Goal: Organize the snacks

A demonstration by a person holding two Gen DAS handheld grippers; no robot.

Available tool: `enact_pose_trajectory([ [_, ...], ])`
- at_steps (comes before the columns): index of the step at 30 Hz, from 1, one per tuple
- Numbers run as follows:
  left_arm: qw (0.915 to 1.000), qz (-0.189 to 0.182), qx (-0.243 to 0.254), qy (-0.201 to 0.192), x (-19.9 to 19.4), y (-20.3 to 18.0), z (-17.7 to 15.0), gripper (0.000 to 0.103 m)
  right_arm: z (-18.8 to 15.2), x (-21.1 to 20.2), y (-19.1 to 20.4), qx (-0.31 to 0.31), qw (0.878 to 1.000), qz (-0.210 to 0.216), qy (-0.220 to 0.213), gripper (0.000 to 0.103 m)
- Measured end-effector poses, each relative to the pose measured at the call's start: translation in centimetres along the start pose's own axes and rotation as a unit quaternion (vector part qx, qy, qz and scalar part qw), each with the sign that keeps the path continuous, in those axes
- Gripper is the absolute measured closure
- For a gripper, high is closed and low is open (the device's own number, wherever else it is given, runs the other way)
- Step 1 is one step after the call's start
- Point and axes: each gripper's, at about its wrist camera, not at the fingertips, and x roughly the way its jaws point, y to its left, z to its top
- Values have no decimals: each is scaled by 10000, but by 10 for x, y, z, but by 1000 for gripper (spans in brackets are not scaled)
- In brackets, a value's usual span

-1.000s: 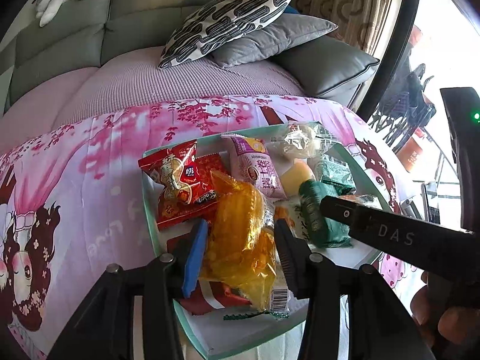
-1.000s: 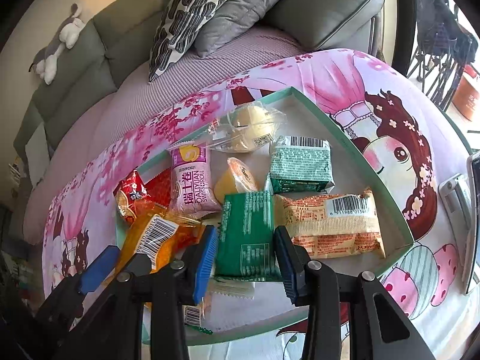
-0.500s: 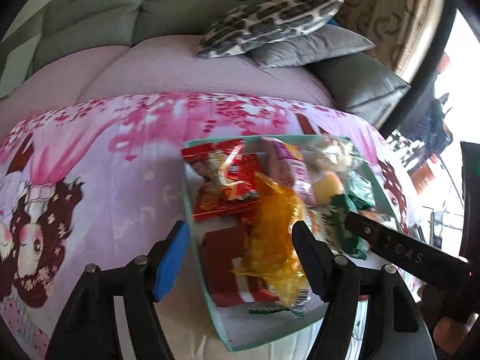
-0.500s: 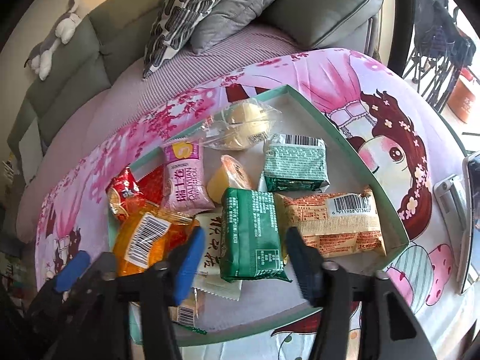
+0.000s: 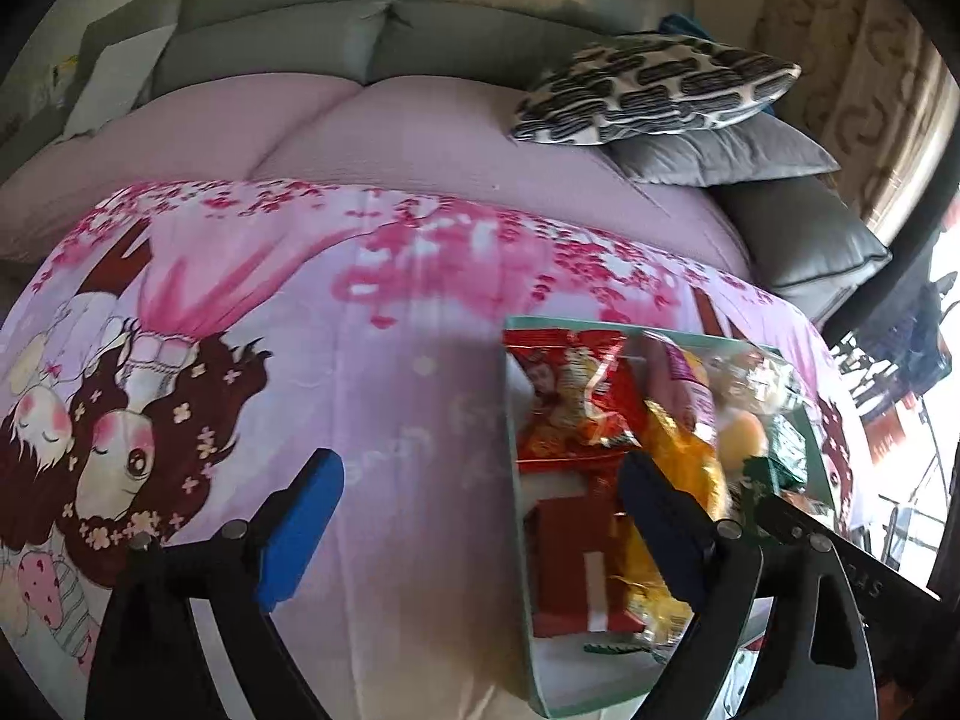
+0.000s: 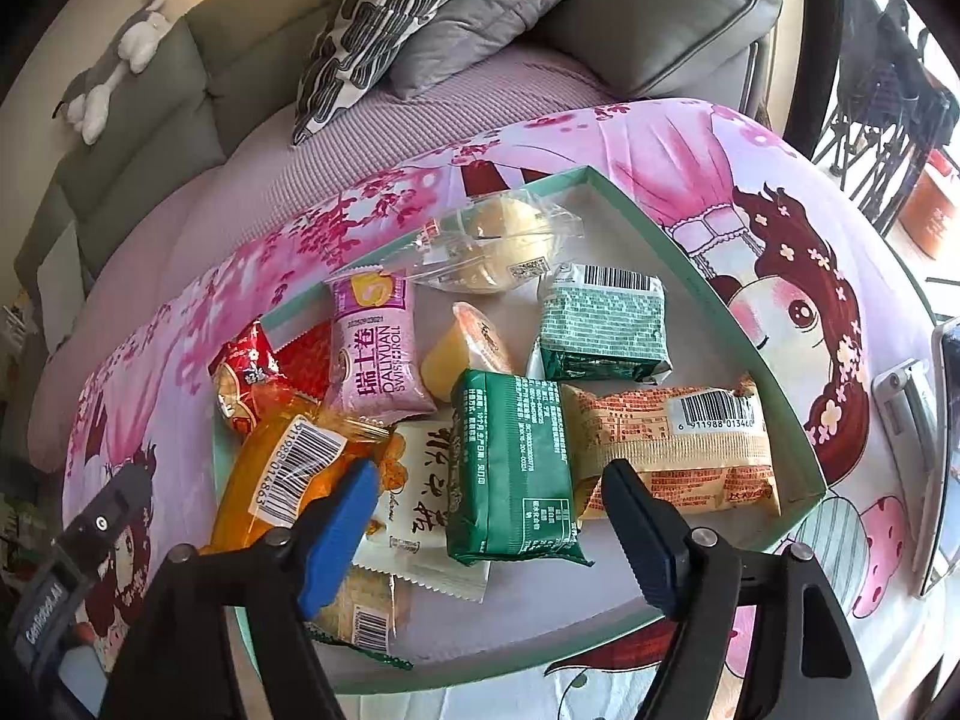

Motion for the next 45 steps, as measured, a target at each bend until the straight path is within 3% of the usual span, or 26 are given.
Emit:
enact_pose_trajectory([
  [4, 9988, 482, -90, 70, 7, 9, -2, 10, -1, 1, 1, -42, 10000, -21, 6, 22],
  [8, 9972, 707, -177, 172, 13, 17, -4, 10, -1, 2, 2, -86, 10000, -41, 15, 21],
  [12, 9964, 776, -273, 197, 15, 21, -5, 8, 0, 2, 4, -120, 9999, -66, -5, 7],
  [15, 9954, 881, -310, 232, 18, 23, -5, 0, 0, 1, 4, -144, 9998, -72, -76, 0],
  [22, 9941, 922, -428, 390, 25, 29, -7, 0, -1, 3, 3, -130, 9999, -22, -93, 0],
  [31, 9927, 1140, -107, 375, 23, 17, -5, 0, -1, 2, 5, -236, 9996, -50, -129, 0],
  [40, 9861, 1611, -101, 399, 21, 16, -7, 0, -4, -4, 12, -411, 9990, -107, -169, 0],
  [45, 9874, 1510, -170, 442, 16, 21, -8, 0, -6, -6, 20, -562, 9982, -119, -191, 0],
])
